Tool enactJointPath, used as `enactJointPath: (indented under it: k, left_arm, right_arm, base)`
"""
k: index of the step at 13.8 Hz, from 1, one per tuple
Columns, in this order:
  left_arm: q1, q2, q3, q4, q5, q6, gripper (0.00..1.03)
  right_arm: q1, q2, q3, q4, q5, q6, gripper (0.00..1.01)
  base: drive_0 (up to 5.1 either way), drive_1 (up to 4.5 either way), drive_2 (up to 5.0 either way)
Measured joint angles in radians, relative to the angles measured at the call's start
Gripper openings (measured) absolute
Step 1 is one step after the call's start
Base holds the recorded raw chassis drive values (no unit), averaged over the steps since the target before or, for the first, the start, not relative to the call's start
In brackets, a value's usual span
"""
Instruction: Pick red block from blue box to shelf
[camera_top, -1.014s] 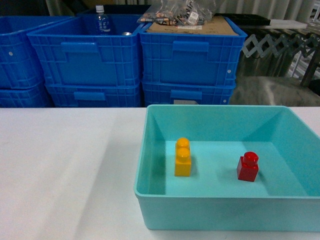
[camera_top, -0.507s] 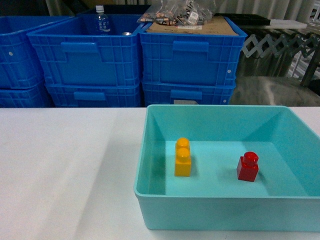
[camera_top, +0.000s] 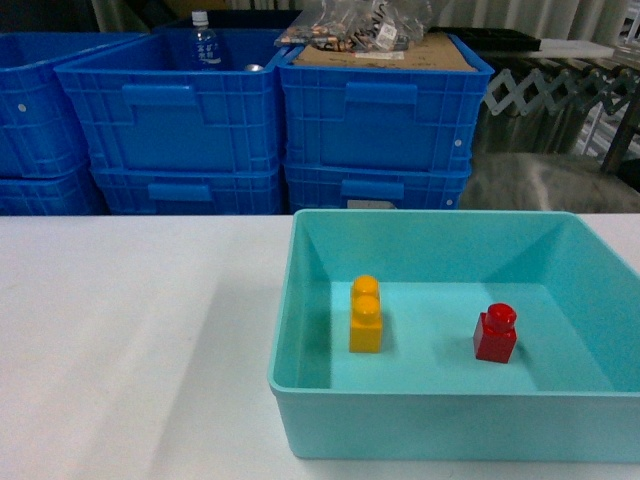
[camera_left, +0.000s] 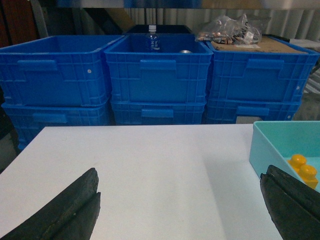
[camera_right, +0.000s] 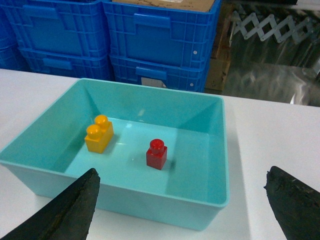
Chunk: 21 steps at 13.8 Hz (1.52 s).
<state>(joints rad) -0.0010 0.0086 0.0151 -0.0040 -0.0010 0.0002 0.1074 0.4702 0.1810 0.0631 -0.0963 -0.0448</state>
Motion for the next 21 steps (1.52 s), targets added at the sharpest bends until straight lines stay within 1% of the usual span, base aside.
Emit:
enactJointPath:
  k: [1, 3, 4, 5, 6, 7, 8, 9, 10, 11, 12, 15, 16, 18, 20, 21]
  left_arm:
    - [0.0, 0.0, 0.0, 0.0, 0.0, 0.0, 0.98]
    - [0.0, 0.0, 0.0, 0.0, 0.0, 0.0, 0.98]
    - [0.0, 0.0, 0.0, 0.0, 0.0, 0.0, 0.98]
    - [0.0, 0.0, 0.0, 0.0, 0.0, 0.0, 0.98]
    - [0.0, 0.0, 0.0, 0.0, 0.0, 0.0, 0.98]
    - [0.0, 0.0, 0.0, 0.0, 0.0, 0.0, 0.98]
    - [0.0, 0.0, 0.0, 0.0, 0.0, 0.0, 0.98]
    - [0.0, 0.0, 0.0, 0.0, 0.0, 0.0, 0.98]
    - [0.0, 0.0, 0.0, 0.0, 0.0, 0.0, 0.98]
    - [0.0, 0.0, 0.0, 0.0, 0.0, 0.0, 0.98]
    - [0.0, 0.0, 0.0, 0.0, 0.0, 0.0, 0.98]
    - [0.0, 0.0, 0.0, 0.0, 0.0, 0.0, 0.98]
    - [0.0, 0.0, 0.0, 0.0, 0.0, 0.0, 0.98]
    - [0.0, 0.0, 0.0, 0.0, 0.0, 0.0, 0.98]
    - [0.0, 0.0, 0.0, 0.0, 0.0, 0.0, 0.98]
    - [0.0, 0.0, 0.0, 0.0, 0.0, 0.0, 0.98]
  right_arm:
    - [0.004, 0.022, 0.007, 0.01, 0.002, 0.004, 0.98]
    - [0.016, 0.116, 0.032, 0.053, 0.015, 0.026, 0.98]
    - [0.019, 0.14, 0.039, 0.061, 0.019, 0.029, 0.98]
    - [0.026, 0.188, 0.053, 0.079, 0.025, 0.046, 0.98]
    - [0.044, 0.284, 0.085, 0.113, 0.037, 0.07, 0.98]
    - [0.072, 0.42, 0.147, 0.141, 0.073, 0.102, 0.98]
    - [0.11, 0.558, 0.227, 0.156, 0.104, 0.116, 0.98]
    - [0.138, 0.681, 0.312, 0.159, 0.109, 0.125, 0.98]
    - [0.157, 0.904, 0.475, 0.1, 0.118, 0.148, 0.98]
    - [0.161, 1.262, 0.738, -0.014, 0.166, 0.185, 0.98]
    - [0.161, 1.474, 0.882, -0.067, 0.205, 0.22, 0.98]
    - [0.162, 1.569, 0.933, -0.073, 0.209, 0.243, 0.98]
    - [0.168, 1.596, 0.945, -0.077, 0.217, 0.248, 0.96]
    - [0.174, 1.641, 0.959, -0.076, 0.237, 0.258, 0.75]
    - [0.174, 1.67, 0.964, -0.061, 0.246, 0.258, 0.53]
    - [0.173, 1.671, 0.964, -0.064, 0.245, 0.259, 0.44]
  base:
    - [0.0, 0.0, 0.0]
    - [0.0, 0.0, 0.0]
    - [0.0, 0.0, 0.0]
    - [0.0, 0.0, 0.0]
    - [0.0, 0.0, 0.0]
    - [0.0, 0.0, 0.0]
    - [0.0, 0.0, 0.0]
    - [0.0, 0.0, 0.0]
    - [0.0, 0.0, 0.0]
    - [0.0, 0.0, 0.0]
    - [0.0, 0.0, 0.0]
    - [0.0, 0.0, 0.0]
    - [0.0, 0.0, 0.0]
    - [0.0, 0.0, 0.0]
    - [0.0, 0.0, 0.0]
    - [0.0, 0.0, 0.0]
